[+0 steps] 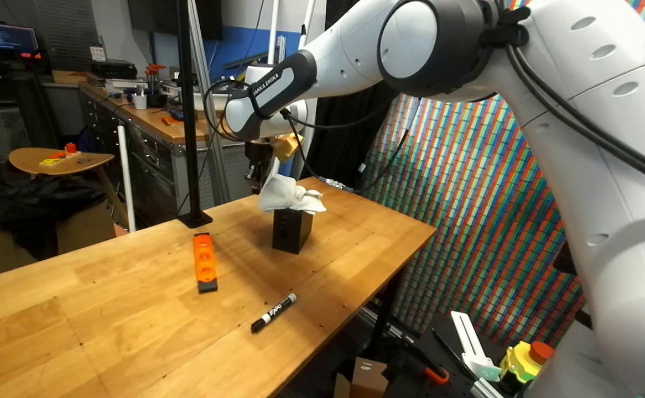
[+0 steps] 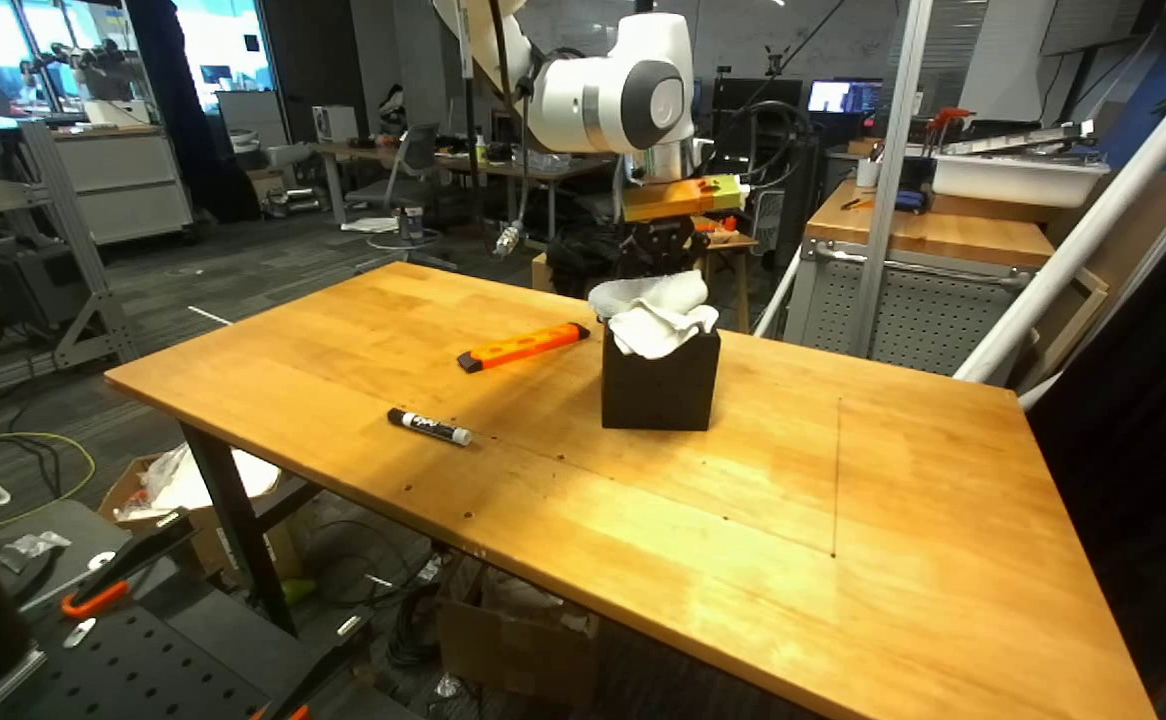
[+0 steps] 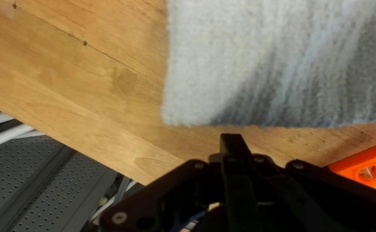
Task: Push the box to the right, then pick the cloth and shove it in the box
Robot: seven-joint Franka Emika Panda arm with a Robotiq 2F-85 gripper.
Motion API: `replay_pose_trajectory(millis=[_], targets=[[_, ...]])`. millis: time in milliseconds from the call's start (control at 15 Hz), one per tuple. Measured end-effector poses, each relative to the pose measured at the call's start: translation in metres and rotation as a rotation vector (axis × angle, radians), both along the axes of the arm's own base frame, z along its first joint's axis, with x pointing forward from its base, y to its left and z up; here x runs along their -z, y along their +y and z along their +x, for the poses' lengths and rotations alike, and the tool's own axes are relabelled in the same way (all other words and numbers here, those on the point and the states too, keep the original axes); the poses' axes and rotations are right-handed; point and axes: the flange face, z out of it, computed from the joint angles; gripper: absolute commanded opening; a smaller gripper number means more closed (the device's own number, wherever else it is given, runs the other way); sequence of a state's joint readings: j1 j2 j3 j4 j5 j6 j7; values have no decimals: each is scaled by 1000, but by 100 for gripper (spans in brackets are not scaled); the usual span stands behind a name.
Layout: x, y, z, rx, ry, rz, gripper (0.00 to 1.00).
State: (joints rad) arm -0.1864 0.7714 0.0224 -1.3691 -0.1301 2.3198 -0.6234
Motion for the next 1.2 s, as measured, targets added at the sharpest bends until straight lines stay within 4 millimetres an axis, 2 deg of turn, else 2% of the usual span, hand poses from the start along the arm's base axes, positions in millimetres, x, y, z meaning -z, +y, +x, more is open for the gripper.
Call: replay_pose_trajectory(millis=[200,667,933,1200], targets=[[-6,-12,7,-6,-6,-18,0],[-39,-44,12,22,-56,-94,0],[-34,-58,6,69,-42,-100,0],[-21,-61,-1,148,-11,-85,0]])
